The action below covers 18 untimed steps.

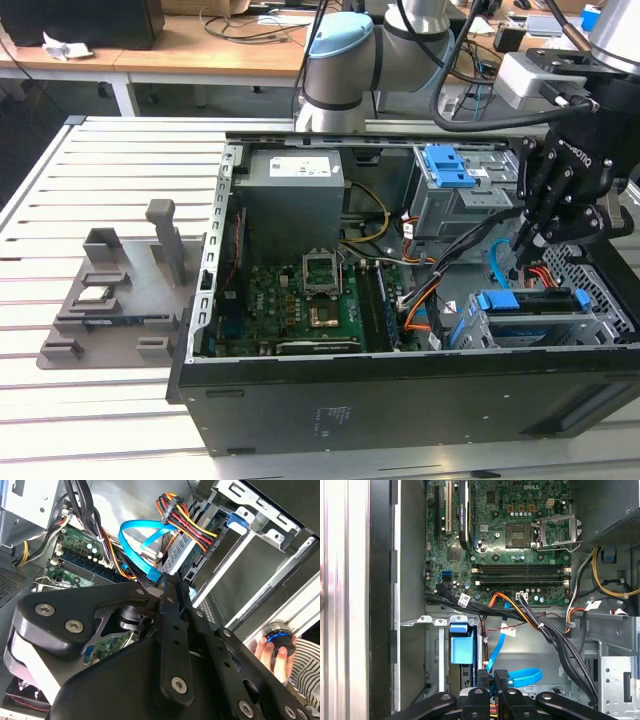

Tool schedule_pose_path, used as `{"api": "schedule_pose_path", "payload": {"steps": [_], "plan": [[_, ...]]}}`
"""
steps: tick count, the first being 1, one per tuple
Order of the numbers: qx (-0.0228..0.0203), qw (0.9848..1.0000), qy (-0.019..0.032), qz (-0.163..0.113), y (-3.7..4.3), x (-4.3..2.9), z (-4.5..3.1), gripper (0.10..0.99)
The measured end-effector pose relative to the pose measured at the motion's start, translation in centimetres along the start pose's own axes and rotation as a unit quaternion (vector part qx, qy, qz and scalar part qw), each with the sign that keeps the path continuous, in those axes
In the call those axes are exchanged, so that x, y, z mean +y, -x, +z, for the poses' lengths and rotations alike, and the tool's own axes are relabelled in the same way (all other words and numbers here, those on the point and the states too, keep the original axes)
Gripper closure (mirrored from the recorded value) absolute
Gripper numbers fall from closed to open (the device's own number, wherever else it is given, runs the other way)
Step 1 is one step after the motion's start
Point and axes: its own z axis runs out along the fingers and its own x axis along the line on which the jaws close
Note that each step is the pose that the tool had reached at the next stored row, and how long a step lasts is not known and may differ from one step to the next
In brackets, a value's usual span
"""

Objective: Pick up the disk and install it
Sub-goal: 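Insert the second disk wire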

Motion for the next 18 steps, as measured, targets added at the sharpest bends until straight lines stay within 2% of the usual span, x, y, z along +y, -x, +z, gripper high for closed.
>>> {"api": "schedule_pose_path", "payload": {"steps": [2,4,5,7,9,12,16,18], "plan": [[0.0001,1.0000,0.0000,0.000,-0.19,0.00,0.00,0.925],[0.0005,1.0000,0.0000,0.000,-0.84,-0.02,0.06,0.925],[0.0013,1.0000,0.0000,0.000,-1.45,-0.02,0.15,0.925],[0.0013,1.0000,-0.0001,0.000,-1.99,-0.21,0.88,0.925],[0.0014,1.0000,0.0000,0.000,-2.03,-0.67,1.60,0.925],[0.0017,1.0000,0.0000,0.000,-2.01,-1.26,2.15,0.925],[0.0016,1.0000,0.0000,0.000,-1.98,-1.90,2.47,0.925],[0.0017,1.0000,0.0000,0.000,-1.98,-1.96,2.56,0.925]]}}
